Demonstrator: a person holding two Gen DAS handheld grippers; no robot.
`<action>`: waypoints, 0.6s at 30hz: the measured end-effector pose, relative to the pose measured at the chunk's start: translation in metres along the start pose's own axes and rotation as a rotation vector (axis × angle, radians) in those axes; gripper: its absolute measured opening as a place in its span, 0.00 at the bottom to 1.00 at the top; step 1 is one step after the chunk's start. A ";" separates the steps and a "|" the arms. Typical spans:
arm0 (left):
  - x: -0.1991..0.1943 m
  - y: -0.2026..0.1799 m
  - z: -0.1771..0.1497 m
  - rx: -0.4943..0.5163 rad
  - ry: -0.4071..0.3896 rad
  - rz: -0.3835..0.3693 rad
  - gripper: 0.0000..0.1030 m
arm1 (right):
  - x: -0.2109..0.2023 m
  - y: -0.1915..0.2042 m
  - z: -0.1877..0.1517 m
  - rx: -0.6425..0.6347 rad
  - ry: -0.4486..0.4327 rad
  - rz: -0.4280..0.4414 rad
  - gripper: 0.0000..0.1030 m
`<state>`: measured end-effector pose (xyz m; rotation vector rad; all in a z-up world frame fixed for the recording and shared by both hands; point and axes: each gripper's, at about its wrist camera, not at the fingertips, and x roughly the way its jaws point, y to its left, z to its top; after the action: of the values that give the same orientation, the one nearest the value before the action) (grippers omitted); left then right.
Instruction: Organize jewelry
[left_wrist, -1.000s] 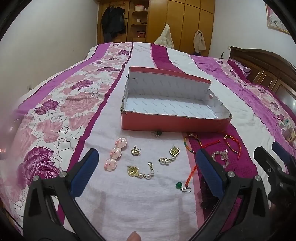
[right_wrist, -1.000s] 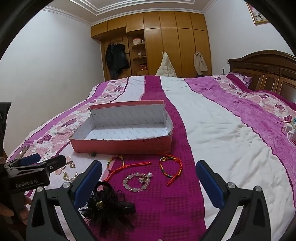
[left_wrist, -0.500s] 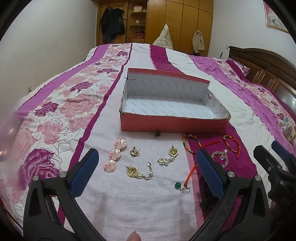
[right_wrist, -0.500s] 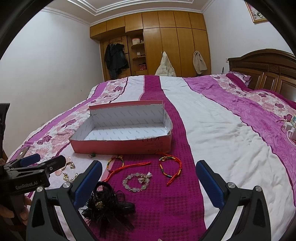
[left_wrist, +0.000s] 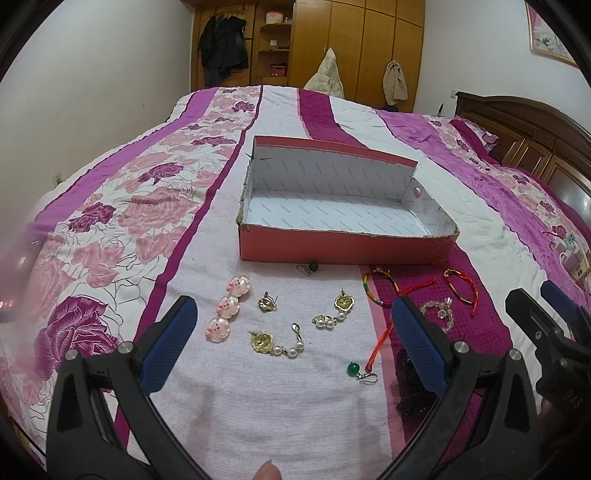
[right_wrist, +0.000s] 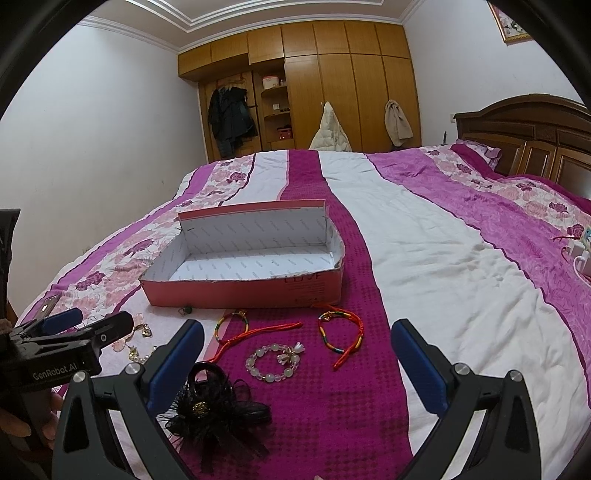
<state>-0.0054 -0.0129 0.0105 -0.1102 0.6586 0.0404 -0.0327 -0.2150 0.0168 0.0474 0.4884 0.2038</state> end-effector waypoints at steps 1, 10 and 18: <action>0.000 0.000 0.000 0.000 0.000 0.000 0.96 | -0.001 0.000 0.000 0.000 0.000 0.000 1.00; -0.002 -0.002 0.000 0.002 -0.002 -0.008 0.96 | 0.000 0.000 0.000 0.005 0.000 0.000 1.00; -0.003 -0.003 0.000 0.001 -0.002 -0.006 0.96 | 0.000 -0.001 0.000 0.007 0.000 0.001 1.00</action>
<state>-0.0075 -0.0162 0.0124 -0.1109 0.6564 0.0344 -0.0327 -0.2157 0.0168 0.0548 0.4893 0.2031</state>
